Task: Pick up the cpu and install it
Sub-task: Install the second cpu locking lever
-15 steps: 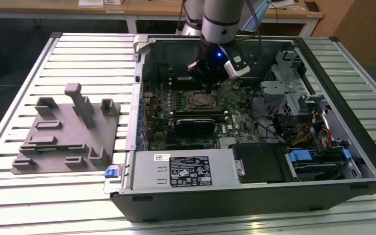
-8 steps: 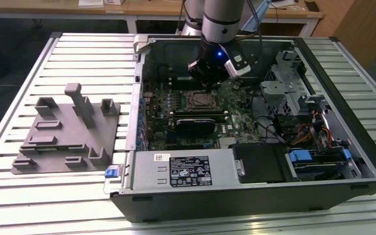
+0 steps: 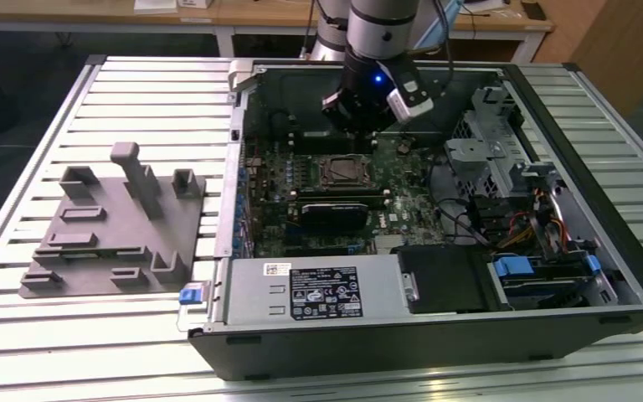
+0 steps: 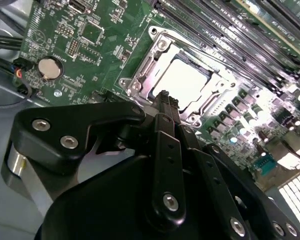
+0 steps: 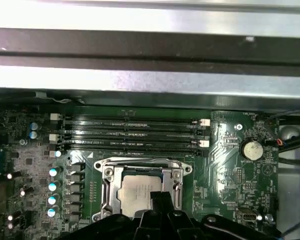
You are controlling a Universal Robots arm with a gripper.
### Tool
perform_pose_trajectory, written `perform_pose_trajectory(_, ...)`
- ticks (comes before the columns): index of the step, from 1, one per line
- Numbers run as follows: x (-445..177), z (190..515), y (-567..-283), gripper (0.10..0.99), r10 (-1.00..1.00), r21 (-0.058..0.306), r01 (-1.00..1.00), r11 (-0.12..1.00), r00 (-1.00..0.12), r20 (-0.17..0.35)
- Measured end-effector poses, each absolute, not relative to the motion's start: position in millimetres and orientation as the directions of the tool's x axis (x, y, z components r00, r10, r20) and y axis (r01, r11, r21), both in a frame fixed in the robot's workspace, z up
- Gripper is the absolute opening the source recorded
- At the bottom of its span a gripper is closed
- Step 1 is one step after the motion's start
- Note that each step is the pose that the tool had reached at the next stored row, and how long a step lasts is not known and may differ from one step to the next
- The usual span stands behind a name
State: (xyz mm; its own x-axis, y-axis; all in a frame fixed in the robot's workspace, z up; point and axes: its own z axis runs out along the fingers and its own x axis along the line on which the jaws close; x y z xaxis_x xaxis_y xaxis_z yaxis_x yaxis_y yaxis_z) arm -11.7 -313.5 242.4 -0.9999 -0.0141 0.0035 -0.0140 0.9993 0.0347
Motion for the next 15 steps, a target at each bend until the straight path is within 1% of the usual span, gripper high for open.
perform_pose_trajectory(15, -11.8, 242.4, -326.7, 0.106, -0.014, 0.035, -0.014, 0.999, -1.000, 0.003)
